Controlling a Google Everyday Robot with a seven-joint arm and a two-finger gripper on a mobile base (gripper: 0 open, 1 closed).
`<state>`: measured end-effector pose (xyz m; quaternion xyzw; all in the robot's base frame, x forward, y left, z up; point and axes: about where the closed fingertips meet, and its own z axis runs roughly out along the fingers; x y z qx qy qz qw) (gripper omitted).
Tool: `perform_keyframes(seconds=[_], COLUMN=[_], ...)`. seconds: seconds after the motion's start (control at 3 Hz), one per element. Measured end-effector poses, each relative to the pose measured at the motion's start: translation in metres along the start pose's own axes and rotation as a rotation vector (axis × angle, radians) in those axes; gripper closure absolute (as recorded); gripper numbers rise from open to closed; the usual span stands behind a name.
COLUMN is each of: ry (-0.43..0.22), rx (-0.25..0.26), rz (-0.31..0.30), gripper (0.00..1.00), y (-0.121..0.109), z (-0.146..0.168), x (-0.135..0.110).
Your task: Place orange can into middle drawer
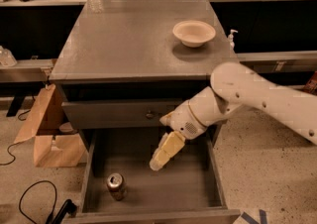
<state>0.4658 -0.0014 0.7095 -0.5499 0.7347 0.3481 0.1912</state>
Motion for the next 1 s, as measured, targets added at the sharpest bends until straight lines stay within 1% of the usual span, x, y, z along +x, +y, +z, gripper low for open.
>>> perform_keyframes(seconds=[0.33, 0.67, 1.0], ry=[0.113, 0.149, 0.147], rx=[0.023, 0.129, 0.345], rz=[0.015, -0.007, -0.054], gripper=[0.0, 0.0, 0.0], y=[0.027, 0.073, 0.104], z=[-0.059, -0.122, -0.172], x=[-0.026, -0.054, -0.055])
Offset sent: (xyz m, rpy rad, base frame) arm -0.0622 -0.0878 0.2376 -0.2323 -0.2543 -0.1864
